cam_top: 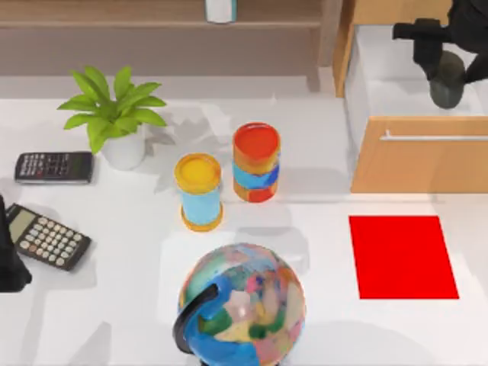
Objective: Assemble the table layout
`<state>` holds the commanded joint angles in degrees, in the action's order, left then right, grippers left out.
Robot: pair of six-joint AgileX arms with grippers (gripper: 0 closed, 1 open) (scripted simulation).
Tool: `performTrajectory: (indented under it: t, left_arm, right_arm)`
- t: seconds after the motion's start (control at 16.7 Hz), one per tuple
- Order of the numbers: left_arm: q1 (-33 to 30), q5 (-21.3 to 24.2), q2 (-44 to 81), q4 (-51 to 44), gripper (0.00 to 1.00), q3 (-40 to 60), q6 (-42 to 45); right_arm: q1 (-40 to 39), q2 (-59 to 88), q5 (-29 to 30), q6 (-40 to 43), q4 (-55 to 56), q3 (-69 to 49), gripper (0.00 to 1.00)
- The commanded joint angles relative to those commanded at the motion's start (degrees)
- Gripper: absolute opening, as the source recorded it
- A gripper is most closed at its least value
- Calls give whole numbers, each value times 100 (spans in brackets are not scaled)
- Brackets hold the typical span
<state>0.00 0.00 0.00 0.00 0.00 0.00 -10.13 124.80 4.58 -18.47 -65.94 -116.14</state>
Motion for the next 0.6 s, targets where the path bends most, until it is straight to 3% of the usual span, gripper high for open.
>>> performTrajectory:
  t: [0.6]
  left_arm:
    - [0,0,0,0,100,0,0]
  right_arm:
    - [-1028,-2253,-111,-466,219,2065,0]
